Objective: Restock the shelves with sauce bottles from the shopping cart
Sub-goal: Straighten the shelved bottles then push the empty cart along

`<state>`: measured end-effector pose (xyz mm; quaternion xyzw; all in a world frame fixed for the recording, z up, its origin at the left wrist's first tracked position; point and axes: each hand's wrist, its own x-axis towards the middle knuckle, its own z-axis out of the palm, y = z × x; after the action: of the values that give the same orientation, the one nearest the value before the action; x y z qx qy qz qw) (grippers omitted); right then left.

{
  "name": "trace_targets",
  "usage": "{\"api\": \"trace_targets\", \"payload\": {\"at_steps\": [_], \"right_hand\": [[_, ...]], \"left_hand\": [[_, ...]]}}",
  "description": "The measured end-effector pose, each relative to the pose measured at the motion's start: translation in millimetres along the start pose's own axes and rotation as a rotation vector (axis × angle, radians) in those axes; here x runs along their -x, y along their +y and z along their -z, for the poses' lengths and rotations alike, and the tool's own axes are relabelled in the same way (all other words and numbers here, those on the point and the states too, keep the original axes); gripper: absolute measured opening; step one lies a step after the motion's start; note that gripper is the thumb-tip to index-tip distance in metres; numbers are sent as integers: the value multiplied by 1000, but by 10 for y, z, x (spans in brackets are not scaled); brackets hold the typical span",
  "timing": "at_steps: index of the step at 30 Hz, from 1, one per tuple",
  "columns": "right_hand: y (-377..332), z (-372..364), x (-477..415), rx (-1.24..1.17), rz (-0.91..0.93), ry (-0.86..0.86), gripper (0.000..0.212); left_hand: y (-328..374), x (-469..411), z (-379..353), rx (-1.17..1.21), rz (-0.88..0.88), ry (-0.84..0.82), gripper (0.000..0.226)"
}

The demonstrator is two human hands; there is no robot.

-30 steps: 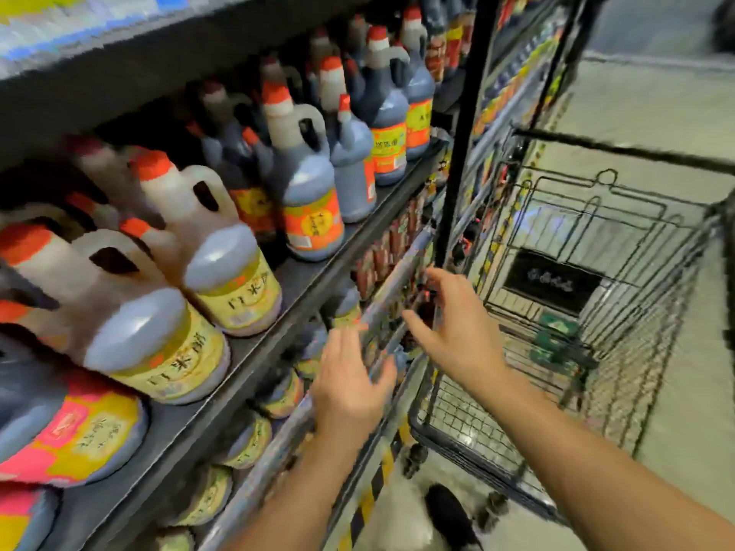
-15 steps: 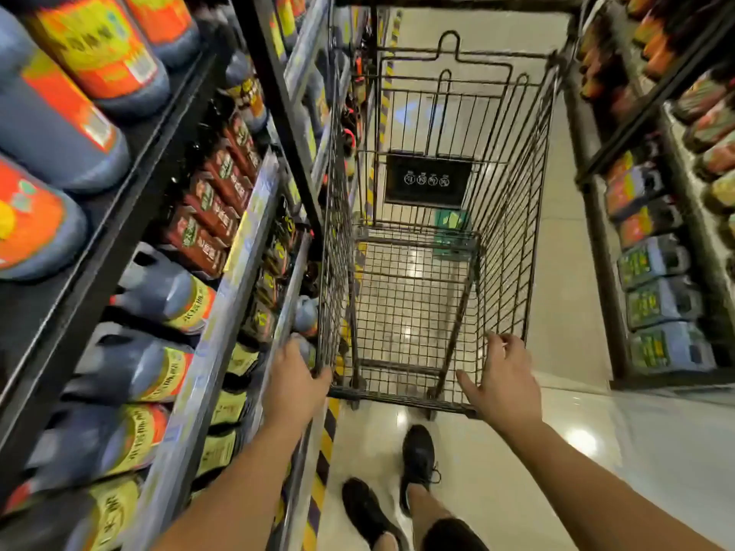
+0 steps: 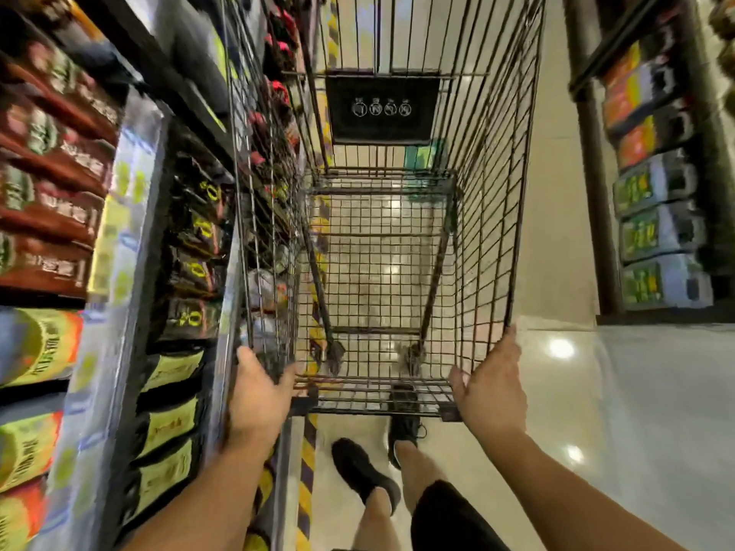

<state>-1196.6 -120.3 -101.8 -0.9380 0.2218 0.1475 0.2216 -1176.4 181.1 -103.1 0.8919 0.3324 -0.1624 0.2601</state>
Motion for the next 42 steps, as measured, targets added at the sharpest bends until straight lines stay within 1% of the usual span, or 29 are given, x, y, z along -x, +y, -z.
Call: {"api": "trace_targets", "payload": {"at_steps": [3, 6, 9, 15, 20, 24, 27, 29, 33, 38, 40, 42], "right_hand": [[-40, 17, -108, -19, 2, 34, 96], [-75, 59, -280, -16, 19, 76, 93], [-115, 109, -527, -23, 38, 96, 92], [-206, 206, -1068, 23, 91, 102, 91], [-349, 308, -1533, 33, 92, 122, 95], [-526, 375, -1891, 32, 88, 146, 96], [-653, 421, -2176, 31, 91, 155, 97], [-746, 459, -2378, 36, 92, 161, 98], [-978, 555, -2840, 49, 84, 181, 101], [-1322, 694, -3440, 51, 47, 196, 101], [-1463, 746, -3657, 52, 31, 198, 102], [-1581, 787, -3857, 59, 25, 212, 102]], "left_hand": [[128, -30, -26, 24, -22, 86, 53], [287, -135, -78, 28, -36, 162, 43], [477, -301, -141, 13, 11, 183, 39], [810, -705, -313, -34, 21, 251, 40], [1111, -1059, -362, -19, -12, 279, 40], [1391, -1365, -372, 4, -11, 287, 36], [1596, -1626, -375, -35, -2, 317, 38], [1741, -1810, -374, -24, -28, 336, 37], [2111, -2212, -346, -31, -47, 352, 36], [2659, -2702, -250, -23, -46, 315, 39], [2862, -2858, -191, -26, -87, 318, 41], [3065, -2998, -139, -19, -123, 326, 37]]}}
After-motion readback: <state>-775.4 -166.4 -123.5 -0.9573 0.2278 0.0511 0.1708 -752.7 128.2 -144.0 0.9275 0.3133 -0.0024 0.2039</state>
